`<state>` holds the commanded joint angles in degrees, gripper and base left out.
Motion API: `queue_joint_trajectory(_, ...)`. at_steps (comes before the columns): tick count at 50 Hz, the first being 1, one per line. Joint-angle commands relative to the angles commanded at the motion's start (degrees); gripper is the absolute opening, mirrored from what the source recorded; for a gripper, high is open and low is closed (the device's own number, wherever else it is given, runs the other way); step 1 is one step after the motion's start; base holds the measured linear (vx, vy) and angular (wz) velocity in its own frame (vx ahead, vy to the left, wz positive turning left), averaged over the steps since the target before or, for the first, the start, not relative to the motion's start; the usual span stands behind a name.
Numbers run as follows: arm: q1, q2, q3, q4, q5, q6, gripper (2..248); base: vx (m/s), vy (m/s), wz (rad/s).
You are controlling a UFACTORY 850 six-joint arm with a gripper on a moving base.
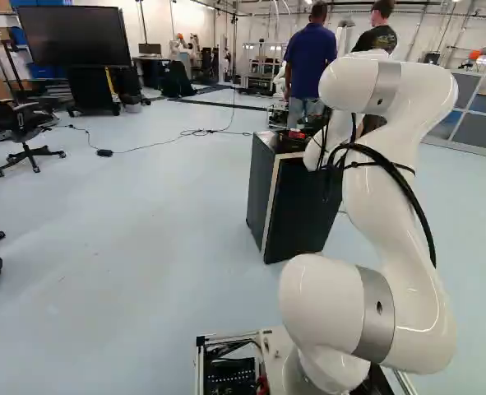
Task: Grab a drink from the fridge
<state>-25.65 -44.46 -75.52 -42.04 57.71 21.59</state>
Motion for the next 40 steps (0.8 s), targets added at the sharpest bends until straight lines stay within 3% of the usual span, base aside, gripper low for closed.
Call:
queue_joint_trajectory(1, 0.0, 0.0, 0.0, 0.0, 0.0, 0.0, 179, 0.000, 0.000, 0.000)
queue_joint_trajectory(5, 0.0, 0.0, 0.0, 0.0, 0.0, 0.0, 179, 0.000, 0.000, 0.000)
queue_joint_trajectory(6, 0.0, 0.1, 0.0, 0.0, 0.0, 0.0, 140, 0.000, 0.000, 0.000)
queue_joint_trajectory(10, 0.0, 0.3, 0.0, 0.0, 0.0, 0.0, 140, 0.000, 0.000, 0.000)
queue_joint_trajectory(11, 0.0, 0.4, 0.0, 0.0, 0.0, 0.0, 103, 0.000, 0.000, 0.000)
queue_joint_trajectory(40, 0.0, 3.4, 0.2, 0.0, 0.0, 0.0, 98, 0.000, 0.000, 0.000)
